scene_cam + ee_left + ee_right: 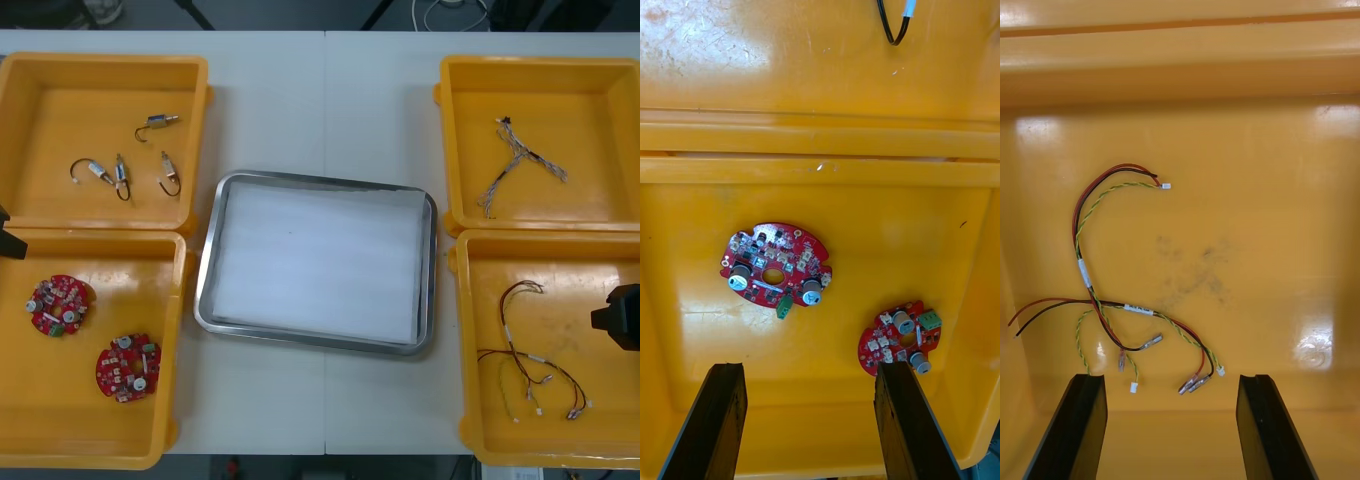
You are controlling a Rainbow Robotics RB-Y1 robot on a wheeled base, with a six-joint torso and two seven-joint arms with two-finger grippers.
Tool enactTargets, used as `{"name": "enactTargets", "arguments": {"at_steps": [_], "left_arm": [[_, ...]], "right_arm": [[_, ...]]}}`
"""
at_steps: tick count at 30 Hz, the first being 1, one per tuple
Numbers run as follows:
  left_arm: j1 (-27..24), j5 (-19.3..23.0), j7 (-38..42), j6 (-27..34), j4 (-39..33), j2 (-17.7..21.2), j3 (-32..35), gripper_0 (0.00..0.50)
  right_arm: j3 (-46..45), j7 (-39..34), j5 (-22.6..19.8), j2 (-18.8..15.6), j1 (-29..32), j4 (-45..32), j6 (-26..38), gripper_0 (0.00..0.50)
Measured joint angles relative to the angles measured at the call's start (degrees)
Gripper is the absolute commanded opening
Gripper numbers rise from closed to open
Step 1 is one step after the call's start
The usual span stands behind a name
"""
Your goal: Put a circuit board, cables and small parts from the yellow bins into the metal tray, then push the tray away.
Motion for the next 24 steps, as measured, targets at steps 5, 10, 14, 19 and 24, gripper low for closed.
{"name": "enactTargets", "arguments": {"at_steps": [5, 10, 14, 19, 24], "left_arm": [[0.0, 0.0, 0.0, 0.0, 0.0, 0.0, 0.0, 0.5], [0.0, 0.0, 0.0, 0.0, 0.0, 0.0, 0.0, 0.5], [0.0, 0.0, 0.0, 0.0, 0.0, 0.0, 0.0, 0.5], [0.0, 0.0, 0.0, 0.0, 0.0, 0.0, 0.0, 0.5], [0.0, 0.0, 0.0, 0.0, 0.0, 0.0, 0.0, 0.5]], "right_arm": [[0.0, 0.0, 0.0, 0.0, 0.0, 0.0, 0.0, 0.5], [0.0, 0.0, 0.0, 0.0, 0.0, 0.0, 0.0, 0.5], [0.0, 0.0, 0.0, 0.0, 0.0, 0.0, 0.0, 0.5], [0.0, 0.0, 0.0, 0.0, 0.0, 0.0, 0.0, 0.5], [0.0, 0.0, 0.0, 0.0, 0.0, 0.0, 0.0, 0.5]]}}
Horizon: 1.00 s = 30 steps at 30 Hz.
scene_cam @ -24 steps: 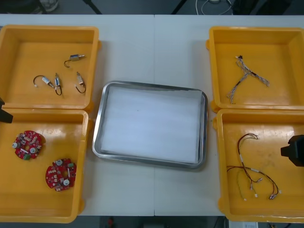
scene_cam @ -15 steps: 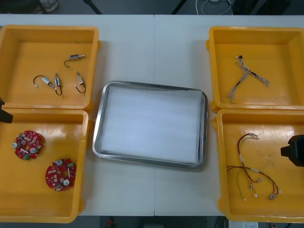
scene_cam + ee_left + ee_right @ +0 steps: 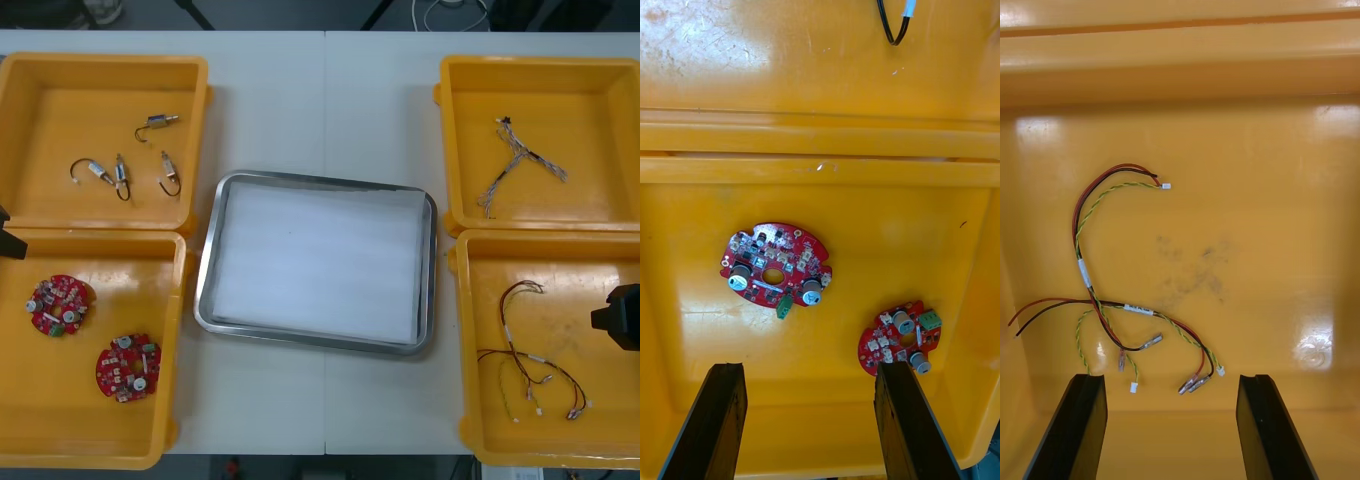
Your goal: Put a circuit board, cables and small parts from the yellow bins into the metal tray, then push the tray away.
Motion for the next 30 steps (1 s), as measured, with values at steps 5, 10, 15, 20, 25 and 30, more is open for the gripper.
{"name": "enactTargets", "arguments": {"at_steps": [5, 10, 15, 20, 25, 30], "left_arm": [[0.0, 0.0, 0.0, 0.0, 0.0, 0.0, 0.0, 0.5], [0.0, 0.0, 0.0, 0.0, 0.0, 0.0, 0.0, 0.5], [0.0, 0.0, 0.0, 0.0, 0.0, 0.0, 0.0, 0.5], [0.0, 0.0, 0.0, 0.0, 0.0, 0.0, 0.0, 0.5], [0.0, 0.0, 0.0, 0.0, 0.0, 0.0, 0.0, 0.5], [0.0, 0.0, 0.0, 0.0, 0.0, 0.0, 0.0, 0.5]], "right_arm": [[0.0, 0.0, 0.0, 0.0, 0.0, 0.0, 0.0, 0.5], [0.0, 0.0, 0.0, 0.0, 0.0, 0.0, 0.0, 0.5], [0.0, 0.0, 0.0, 0.0, 0.0, 0.0, 0.0, 0.5], [0.0, 0.0, 0.0, 0.0, 0.0, 0.0, 0.0, 0.5], [0.0, 0.0, 0.0, 0.0, 0.0, 0.0, 0.0, 0.5], [0.0, 0.0, 0.0, 0.0, 0.0, 0.0, 0.0, 0.5]]}}
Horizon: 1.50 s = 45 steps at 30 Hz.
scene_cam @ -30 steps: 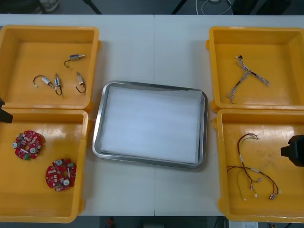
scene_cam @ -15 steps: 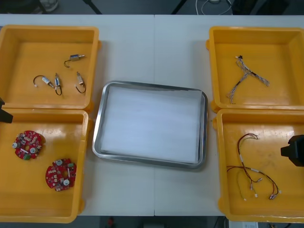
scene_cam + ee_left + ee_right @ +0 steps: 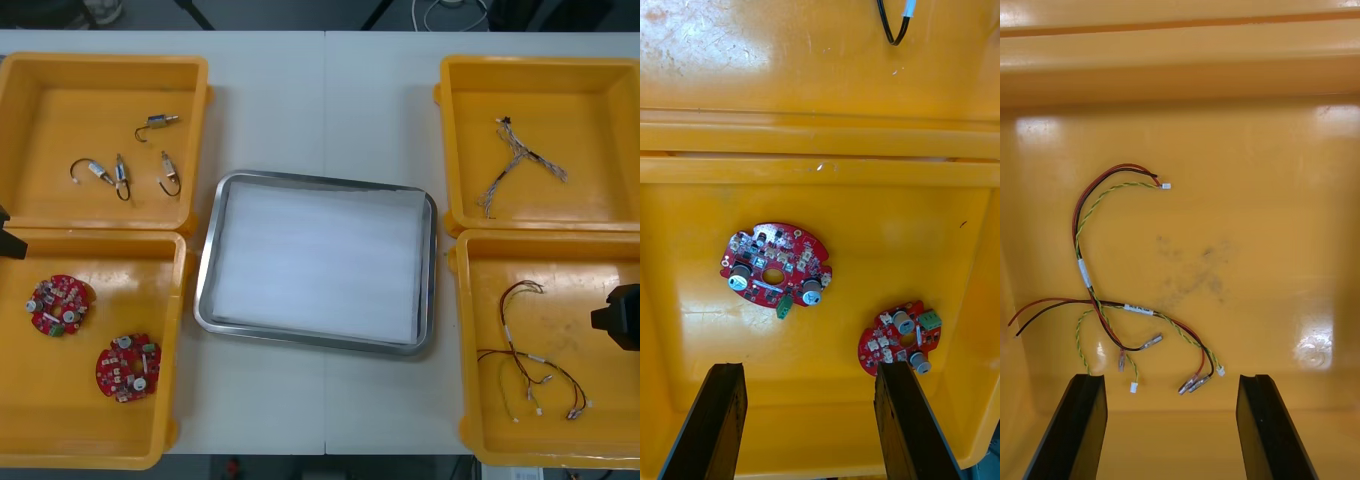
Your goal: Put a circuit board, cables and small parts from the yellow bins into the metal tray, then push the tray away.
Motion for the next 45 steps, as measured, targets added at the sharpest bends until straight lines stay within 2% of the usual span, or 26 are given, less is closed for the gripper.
{"name": "enactTargets", "arguments": {"at_steps": [45], "left_arm": [[0.0, 0.0, 0.0, 0.0, 0.0, 0.0, 0.0, 0.5]], "right_arm": [[0.0, 0.0, 0.0, 0.0, -0.02, 0.0, 0.0, 0.5]]}}
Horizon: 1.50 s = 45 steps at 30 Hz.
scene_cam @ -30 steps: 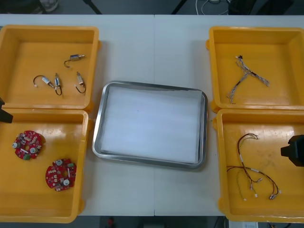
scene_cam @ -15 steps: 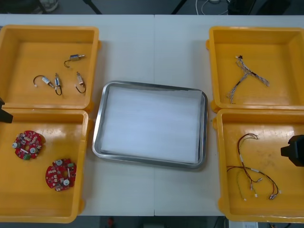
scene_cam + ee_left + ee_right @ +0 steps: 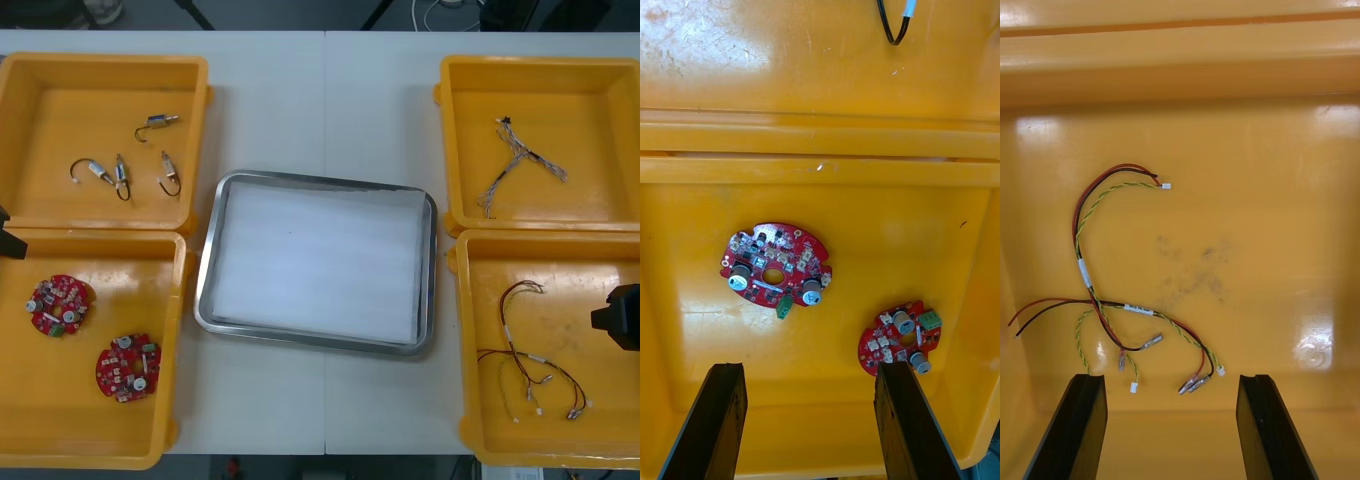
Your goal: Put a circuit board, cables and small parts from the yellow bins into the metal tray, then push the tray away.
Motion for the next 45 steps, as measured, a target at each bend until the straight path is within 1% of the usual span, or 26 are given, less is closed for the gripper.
{"name": "enactTargets", "arguments": {"at_steps": [6, 13, 19, 24, 25, 27, 29, 31, 35, 40, 45], "left_arm": [[0.0, 0.0, 0.0, 0.0, 0.0, 0.0, 0.0, 0.5], [2.08, 0.0, 0.0, -0.22, 0.01, -0.05, -0.17, 0.5], [3.8, -0.01, 0.0, -4.44, 0.01, -0.05, -0.28, 0.5], [6.01, -0.01, 0.0, -8.87, 0.01, -0.05, -0.29, 0.5], [6.6, -0.01, 0.0, -9.72, 0.01, -0.05, -0.29, 0.5], [7.78, -0.01, 0.0, -11.22, 0.01, -0.05, -0.3, 0.5], [8.95, -0.03, 0.0, -12.75, 0.01, -0.05, -0.46, 0.5], [10.03, -0.26, -0.01, -14.85, 0.01, -0.05, -1.15, 0.5], [11.6, -1.22, -0.02, -18.42, 0.02, -0.05, -3.59, 0.5], [12.84, -2.58, -0.03, -19.97, 0.03, -0.05, -6.04, 0.5], [13.6, -3.64, -0.03, -21.72, 0.32, -0.05, -7.8, 0.5]], "right_arm": [[-0.02, 0.0, 0.26, 0.0, -0.5, 0.07, 0.0, 0.5], [-0.01, 0.0, 2.94, 0.0, -0.41, 0.07, 0.0, 0.5], [0.49, 0.01, 3.02, -0.14, 1.41, 0.67, 0.0, 0.5], [2.44, 0.41, 3.01, -1.53, 3.21, 2.86, -0.05, 0.5], [2.76, 1.45, 3.01, -1.75, 3.34, 3.45, -0.14, 0.5], [3.09, 6.08, 3.01, -1.96, 3.46, 4.77, -0.77, 0.5], [3.16, 11.88, 3.01, -2.03, 3.55, 6.13, -2.14, 0.5], [3.33, 15.8, 3.0, -2.08, 3.59, 7.88, -4.41, 0.5], [4.78, 17.95, 2.99, -2.39, 3.68, 11.3, -9.05, 0.5], [8.4, 24.59, 3.07, -3.36, 4.38, 14.84, -16.42, 0.5], [11.68, 24.95, 3.34, -4.3, 5.7, 16.18, -21.42, 0.5]]}}
